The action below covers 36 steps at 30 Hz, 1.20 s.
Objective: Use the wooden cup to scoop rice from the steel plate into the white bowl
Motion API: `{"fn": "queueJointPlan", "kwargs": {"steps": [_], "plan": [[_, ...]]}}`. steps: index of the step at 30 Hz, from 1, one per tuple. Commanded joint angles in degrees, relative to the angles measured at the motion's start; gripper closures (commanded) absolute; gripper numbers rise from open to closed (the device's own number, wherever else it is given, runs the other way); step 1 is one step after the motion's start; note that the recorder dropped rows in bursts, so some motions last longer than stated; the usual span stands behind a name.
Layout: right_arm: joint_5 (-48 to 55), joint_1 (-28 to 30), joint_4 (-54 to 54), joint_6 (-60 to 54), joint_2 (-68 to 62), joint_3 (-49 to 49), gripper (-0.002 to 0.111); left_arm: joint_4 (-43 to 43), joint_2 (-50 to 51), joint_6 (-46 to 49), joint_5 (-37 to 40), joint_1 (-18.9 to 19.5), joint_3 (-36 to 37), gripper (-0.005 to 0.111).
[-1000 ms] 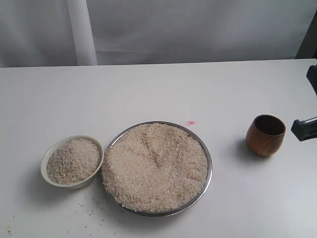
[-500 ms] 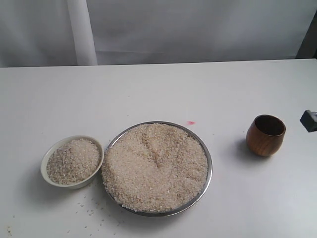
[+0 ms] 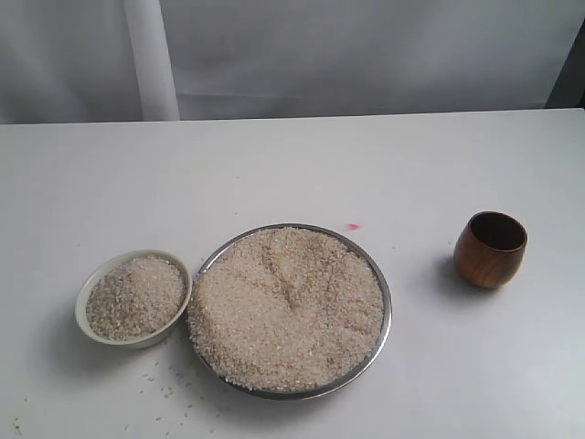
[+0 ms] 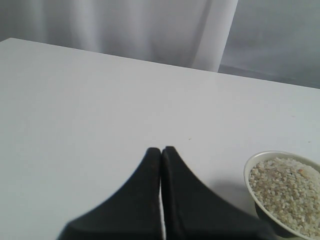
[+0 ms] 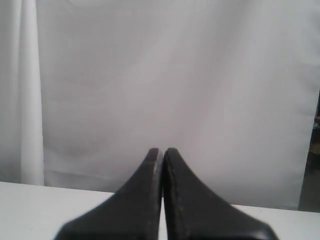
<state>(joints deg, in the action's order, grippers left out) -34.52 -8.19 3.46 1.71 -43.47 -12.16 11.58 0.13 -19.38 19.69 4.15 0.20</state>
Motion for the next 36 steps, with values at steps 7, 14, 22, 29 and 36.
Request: {"fn": "queueJointPlan", "kwargs": {"steps": [7,14,22,29,36], "plan": [[35.4,-0.4,10.1,-0.4,23.2,0.3,0.108,-0.3,-0.1,-0.1,-0.4,-0.1,-0.2,0.107],[41.3,-0.4,12.0,-0.4,32.3,0.3,0.108,-0.3,-0.1,-0.1,-0.4,-0.1,-0.2,0.107],[46.6,-0.4,12.0,-0.4,37.7,0.7,0.108,-0.3,-0.1,-0.1,-0.4,-0.1,-0.2,0.107],[40.1,-0.4,11.3,-0.4,41.2,8.4,0.108,-0.3,-0.1,-0.1,-0.4,-0.1,-0.2,0.107],[37.9,-0.4,10.9,-0.4,43.5,12.2,0.108,-0.3,-0.1,-0.1,-0.4,-0.1,-0.2,0.107]]}}
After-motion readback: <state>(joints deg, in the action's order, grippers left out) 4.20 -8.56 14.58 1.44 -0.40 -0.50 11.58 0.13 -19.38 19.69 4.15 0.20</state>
